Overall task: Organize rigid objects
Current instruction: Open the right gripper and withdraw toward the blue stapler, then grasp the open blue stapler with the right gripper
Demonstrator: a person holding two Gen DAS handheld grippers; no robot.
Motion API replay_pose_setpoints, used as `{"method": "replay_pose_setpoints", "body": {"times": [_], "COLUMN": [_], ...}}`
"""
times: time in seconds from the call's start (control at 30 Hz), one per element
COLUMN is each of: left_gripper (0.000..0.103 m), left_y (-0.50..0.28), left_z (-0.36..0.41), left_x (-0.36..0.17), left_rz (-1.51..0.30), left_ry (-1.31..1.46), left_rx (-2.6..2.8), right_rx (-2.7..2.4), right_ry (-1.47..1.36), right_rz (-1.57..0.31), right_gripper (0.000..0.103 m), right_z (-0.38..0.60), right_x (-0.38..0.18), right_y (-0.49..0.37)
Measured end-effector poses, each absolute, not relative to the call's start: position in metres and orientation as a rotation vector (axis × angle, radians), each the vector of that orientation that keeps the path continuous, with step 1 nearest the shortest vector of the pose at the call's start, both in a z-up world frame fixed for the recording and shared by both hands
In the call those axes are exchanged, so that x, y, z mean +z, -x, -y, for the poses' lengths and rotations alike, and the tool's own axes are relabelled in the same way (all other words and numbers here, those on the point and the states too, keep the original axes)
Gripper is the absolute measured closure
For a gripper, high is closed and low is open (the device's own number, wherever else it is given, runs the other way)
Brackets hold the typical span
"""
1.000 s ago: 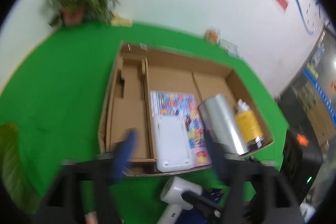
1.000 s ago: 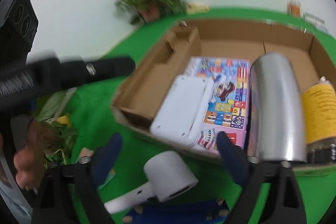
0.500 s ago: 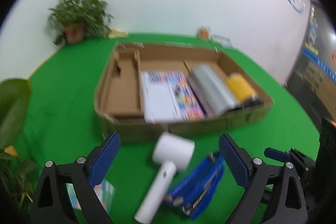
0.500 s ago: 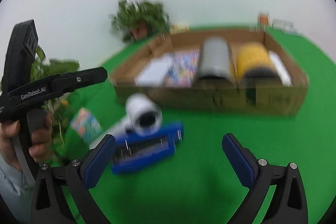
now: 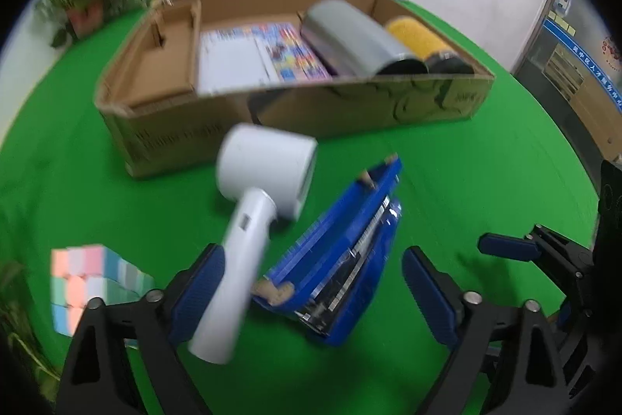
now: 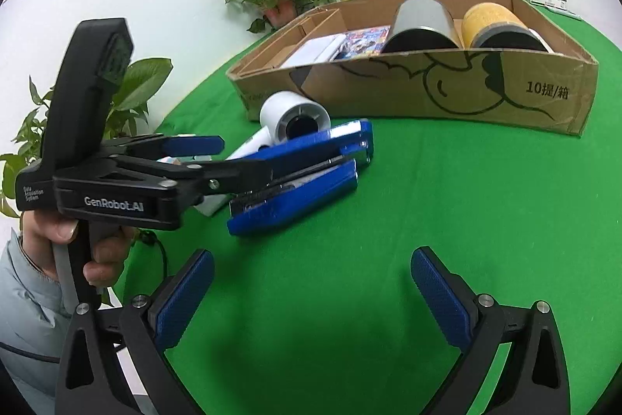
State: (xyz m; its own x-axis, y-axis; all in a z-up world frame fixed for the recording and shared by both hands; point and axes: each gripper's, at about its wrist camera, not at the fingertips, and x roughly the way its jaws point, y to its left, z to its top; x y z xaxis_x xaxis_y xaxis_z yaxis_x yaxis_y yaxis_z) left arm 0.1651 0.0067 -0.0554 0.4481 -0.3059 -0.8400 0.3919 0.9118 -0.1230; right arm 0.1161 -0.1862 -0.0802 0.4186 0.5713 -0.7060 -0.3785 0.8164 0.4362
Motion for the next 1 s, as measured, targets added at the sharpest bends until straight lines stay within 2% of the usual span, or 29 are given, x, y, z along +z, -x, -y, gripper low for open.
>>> {"method": "replay_pose_setpoints", "body": {"times": [0.07, 0.17, 0.3, 0.7, 1.0], "left_gripper": [0.014, 0.029, 0.037, 0.037, 0.037], "left_y": [-0.162, -0.164, -0.163, -0.152, -0.159], "left_z": [-0.004, -0.003, 0.007, 0.060, 0.081], "left_x": [-0.056, -0.061, -0.081, -0.091, -0.091], "left_rz": [-1.011, -1.084, -1.194, -1.308, -1.307], "left_ry": [-0.106, -0.022, 0.019, 0.212, 0.199], "left_rx": [-0.442, -0.520, -0.543, -0.717, -0.718], "right_rx": [0.600, 0.595, 0.577, 0.514, 0.504], "right_ry": [-0.230, -0.231, -0.234, -0.273, -0.303], "right_rz": [-0.980, -0.986, -0.995, -1.021, -1.009], "right_gripper": [0.001, 0.001, 0.001, 0.001, 0.000], "right_z": [0.187, 0.193, 0.206, 0.236, 0.243], "right_x": [-0.083, -0.085, -0.090, -0.097, -0.096], "right_y": [-0.116, -0.111, -0.104, -0.089, -0.076]}}
